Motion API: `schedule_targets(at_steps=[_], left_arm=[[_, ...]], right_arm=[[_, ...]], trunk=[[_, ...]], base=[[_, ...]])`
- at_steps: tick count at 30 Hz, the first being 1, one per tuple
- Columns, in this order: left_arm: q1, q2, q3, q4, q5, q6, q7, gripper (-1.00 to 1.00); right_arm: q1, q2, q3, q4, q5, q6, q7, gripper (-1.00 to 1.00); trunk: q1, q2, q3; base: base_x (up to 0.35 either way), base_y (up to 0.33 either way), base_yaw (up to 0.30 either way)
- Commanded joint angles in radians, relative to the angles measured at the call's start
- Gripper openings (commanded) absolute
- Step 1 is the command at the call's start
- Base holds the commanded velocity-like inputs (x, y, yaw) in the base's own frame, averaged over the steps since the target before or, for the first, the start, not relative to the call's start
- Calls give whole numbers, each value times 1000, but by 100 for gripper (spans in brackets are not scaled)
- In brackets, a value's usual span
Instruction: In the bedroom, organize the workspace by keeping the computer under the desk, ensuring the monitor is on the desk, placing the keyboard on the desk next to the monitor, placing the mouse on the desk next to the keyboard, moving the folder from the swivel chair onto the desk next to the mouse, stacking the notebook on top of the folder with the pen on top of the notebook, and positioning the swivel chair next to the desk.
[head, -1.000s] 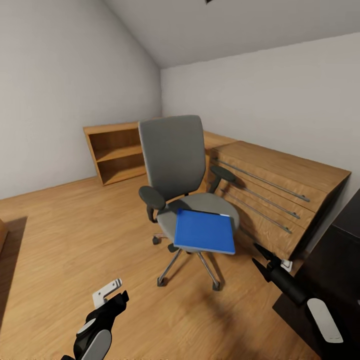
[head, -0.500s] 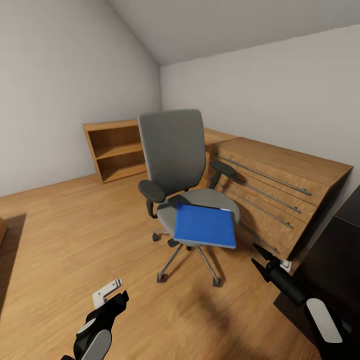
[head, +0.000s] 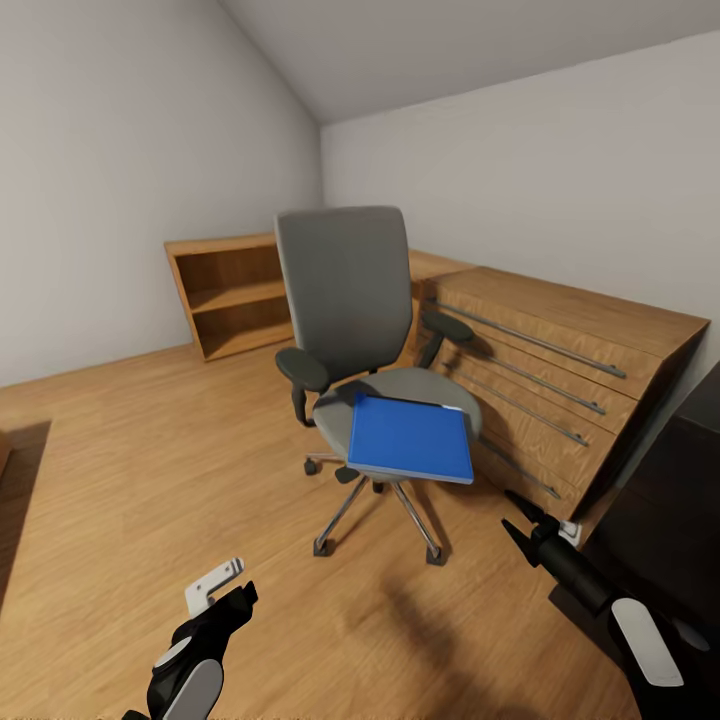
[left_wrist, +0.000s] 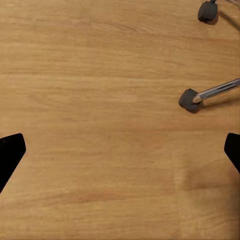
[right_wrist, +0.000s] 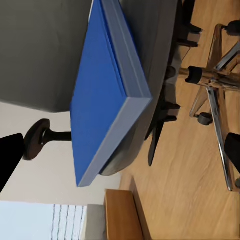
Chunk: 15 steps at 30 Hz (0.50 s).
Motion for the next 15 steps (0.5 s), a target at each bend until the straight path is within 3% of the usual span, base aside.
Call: schedule_targets(at_steps=[1, 15], left_arm=[[-1, 1, -2, -1, 3, 4, 7, 100], [-1, 1, -2, -1, 3, 4, 4, 100]], right_arm=[[-1, 0, -2, 0, -3, 7, 1, 100], [-1, 4, 5, 0, -6, 7, -1, 100]], trunk=[[0, -1, -5], [7, -4, -59]], base=[[0, 0, 0], [0, 0, 0]])
